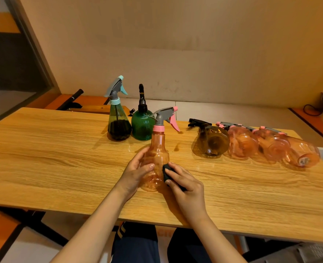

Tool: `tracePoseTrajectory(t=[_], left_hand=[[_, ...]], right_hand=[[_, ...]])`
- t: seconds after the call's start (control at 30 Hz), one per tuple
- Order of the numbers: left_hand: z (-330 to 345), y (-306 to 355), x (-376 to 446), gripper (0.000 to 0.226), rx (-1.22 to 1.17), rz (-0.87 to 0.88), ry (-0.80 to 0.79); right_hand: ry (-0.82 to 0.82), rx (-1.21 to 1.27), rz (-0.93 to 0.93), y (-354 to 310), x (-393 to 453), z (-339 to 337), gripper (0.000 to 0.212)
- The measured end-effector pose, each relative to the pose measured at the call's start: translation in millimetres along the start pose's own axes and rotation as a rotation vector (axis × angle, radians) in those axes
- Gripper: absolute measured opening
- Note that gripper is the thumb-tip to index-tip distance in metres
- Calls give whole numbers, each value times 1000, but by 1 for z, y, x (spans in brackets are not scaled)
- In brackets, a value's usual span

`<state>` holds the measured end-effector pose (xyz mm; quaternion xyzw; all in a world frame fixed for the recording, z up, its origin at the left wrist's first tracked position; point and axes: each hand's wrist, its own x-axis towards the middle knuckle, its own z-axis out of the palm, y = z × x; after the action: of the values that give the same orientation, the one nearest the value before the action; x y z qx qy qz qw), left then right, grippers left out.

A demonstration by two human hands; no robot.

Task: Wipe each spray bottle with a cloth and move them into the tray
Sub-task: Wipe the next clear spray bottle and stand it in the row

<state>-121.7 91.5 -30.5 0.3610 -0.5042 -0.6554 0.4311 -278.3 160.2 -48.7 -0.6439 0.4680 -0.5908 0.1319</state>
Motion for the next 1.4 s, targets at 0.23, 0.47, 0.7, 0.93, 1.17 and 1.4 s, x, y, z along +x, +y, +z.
tracePoseTrajectory(t=[0.23,0.47,0.7,0.93,1.17,1.4], left_hand=[[4,-2,-2,96,163,40,-60],[3,-2,-4,103,176,30,-78],[5,2,-6,101,158,20,-91],[5,-4,-3,91,212,62,-53],[4,-7,-1,87,186,101,40],[1,-7,1,82,69,97,84]], right_hand=[[20,-37,-22,-1,2,1,36],[105,26,74,-10,39,6,37],[151,12,5,-14,65,10,40],[124,56,129,-6,51,6,41],[44,12,109,-1,9,3,39],[-56,-16,-1,-1,0,0,33]])
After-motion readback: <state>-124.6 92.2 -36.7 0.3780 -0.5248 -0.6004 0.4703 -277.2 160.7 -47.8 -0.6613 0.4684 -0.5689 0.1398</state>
